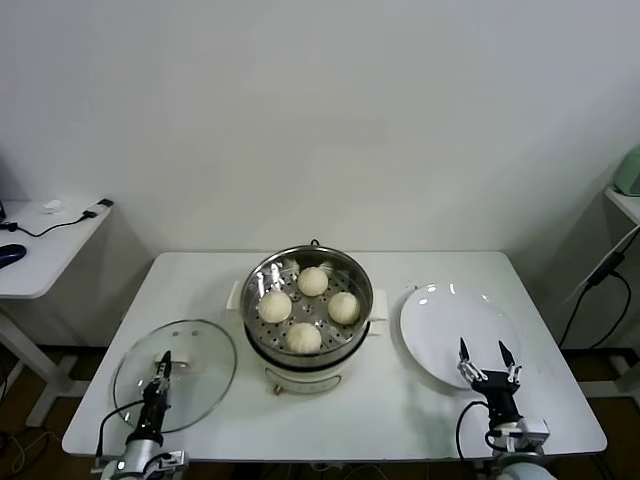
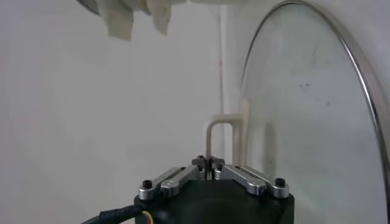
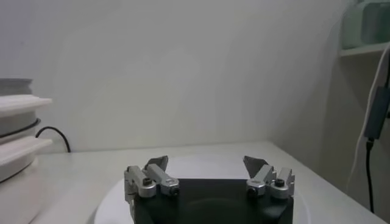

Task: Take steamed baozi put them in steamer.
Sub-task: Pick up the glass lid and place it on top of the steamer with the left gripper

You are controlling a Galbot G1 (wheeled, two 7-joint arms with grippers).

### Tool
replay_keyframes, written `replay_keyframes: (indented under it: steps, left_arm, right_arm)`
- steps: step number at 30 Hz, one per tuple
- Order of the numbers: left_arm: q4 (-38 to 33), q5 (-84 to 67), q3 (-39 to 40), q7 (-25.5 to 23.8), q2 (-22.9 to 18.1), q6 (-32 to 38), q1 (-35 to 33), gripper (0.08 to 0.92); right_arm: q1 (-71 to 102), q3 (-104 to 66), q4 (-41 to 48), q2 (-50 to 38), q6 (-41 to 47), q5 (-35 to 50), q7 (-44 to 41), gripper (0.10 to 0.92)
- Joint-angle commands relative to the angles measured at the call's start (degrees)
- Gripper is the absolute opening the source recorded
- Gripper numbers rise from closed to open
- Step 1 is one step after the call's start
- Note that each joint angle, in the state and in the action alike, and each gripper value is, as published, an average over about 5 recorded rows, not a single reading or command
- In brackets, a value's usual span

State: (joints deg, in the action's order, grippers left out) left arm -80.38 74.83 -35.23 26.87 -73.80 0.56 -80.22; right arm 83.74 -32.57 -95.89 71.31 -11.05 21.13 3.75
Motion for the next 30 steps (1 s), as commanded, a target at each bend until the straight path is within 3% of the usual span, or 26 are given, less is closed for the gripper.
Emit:
replay_keyframes:
  steps: [1, 7, 12, 17, 23, 30]
  left_arm:
    - [-5.15, -2.34, -0.61, -1.37, 0.4, -0.04, -1.17, 0.128]
    - [-18.75, -10.24, -4.02, -7.94, 4.77, -1.91, -5.31, 0.128]
    - [-31.2, -18.99, -7.15, -18.62, 10.92, -7.6, -7.78, 0.128]
    - [-40.62, -22.2, -6.41, -28.74, 14.46, -16.1, -5.45, 0.128]
    - [-46.6, -15.73, 4.14, -36.31, 13.44, -25.15, 1.16, 0.128]
    - [-46.0, 1.09, 24.48, -42.36, 5.21, -33.4, 11.07, 0.128]
  right_arm:
    - [-0.11, -0.2, -0.54, -0.11, 0.26, -0.01, -0.01, 0.823]
    - [-0.2, -0.46, -1.51, -0.86, 2.67, -1.45, 1.35, 0.823]
    - [-0.3, -0.53, -1.33, -1.44, 3.86, -2.54, 1.99, 0.823]
    - [-0.25, -0.59, -1.09, -1.38, 3.88, -2.88, 2.09, 0.823]
    - [-0.21, -0.48, -0.68, -1.34, 2.91, -3.45, 1.71, 0.823]
    - [0.07, 0.21, 0.35, -1.21, 0.61, -3.88, 1.11, 0.823]
